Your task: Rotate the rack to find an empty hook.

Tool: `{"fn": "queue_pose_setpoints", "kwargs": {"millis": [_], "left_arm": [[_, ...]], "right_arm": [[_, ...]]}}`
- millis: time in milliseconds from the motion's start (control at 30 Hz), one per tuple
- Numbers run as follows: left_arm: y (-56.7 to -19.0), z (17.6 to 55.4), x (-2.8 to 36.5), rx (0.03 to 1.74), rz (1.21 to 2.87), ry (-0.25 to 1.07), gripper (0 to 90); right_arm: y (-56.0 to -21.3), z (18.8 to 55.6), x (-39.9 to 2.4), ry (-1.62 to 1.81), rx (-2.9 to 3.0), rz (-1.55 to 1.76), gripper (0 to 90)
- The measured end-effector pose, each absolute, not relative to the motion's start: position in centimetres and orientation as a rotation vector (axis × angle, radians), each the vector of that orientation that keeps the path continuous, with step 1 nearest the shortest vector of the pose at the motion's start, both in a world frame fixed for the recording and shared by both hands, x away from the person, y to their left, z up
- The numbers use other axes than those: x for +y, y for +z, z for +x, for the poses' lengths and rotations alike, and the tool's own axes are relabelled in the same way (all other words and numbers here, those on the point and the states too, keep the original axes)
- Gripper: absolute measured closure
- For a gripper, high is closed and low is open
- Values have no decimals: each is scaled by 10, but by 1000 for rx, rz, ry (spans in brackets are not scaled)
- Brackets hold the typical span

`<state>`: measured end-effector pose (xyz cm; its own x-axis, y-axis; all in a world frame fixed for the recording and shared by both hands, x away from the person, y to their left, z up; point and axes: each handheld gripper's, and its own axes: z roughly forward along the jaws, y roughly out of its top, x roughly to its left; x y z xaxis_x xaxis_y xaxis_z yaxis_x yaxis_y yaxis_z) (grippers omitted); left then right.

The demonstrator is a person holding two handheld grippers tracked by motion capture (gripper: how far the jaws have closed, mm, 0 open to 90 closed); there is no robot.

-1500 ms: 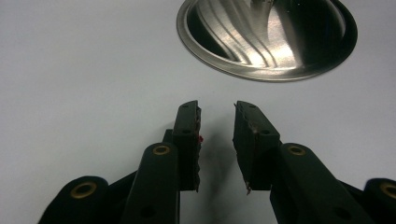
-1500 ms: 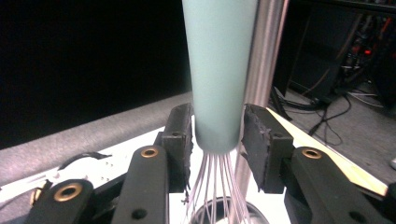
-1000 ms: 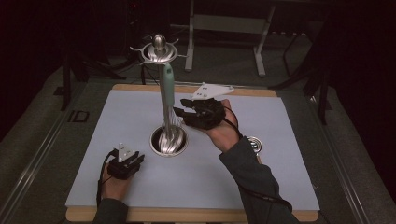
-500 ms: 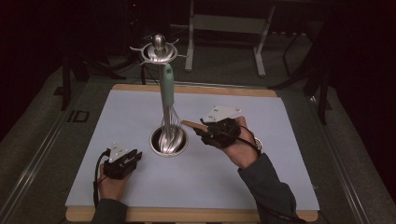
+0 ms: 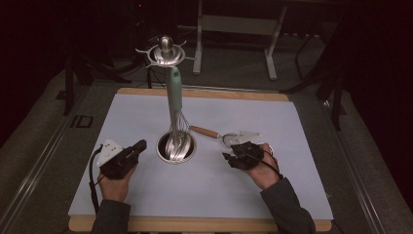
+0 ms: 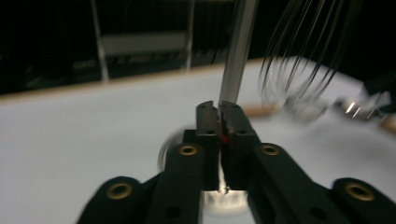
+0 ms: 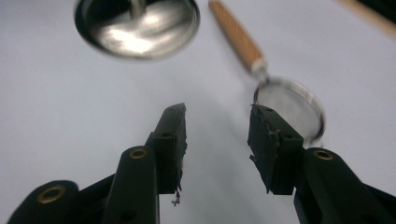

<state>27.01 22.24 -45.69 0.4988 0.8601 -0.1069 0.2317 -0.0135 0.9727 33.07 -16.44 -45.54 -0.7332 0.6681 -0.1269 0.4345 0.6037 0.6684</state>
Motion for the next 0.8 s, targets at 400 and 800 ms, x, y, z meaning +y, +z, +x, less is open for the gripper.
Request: {"fn": "queue_pose_setpoints", "kwargs": {"millis": [400, 800], "left_arm": [[-380, 281, 205, 819, 1311, 676, 900], [-315, 286, 188, 700, 1181, 716, 900]], "right_arm": [[-498, 324, -196, 870, 2464, 1045, 550], [-499, 323, -202, 983, 2443, 1099, 536]]}}
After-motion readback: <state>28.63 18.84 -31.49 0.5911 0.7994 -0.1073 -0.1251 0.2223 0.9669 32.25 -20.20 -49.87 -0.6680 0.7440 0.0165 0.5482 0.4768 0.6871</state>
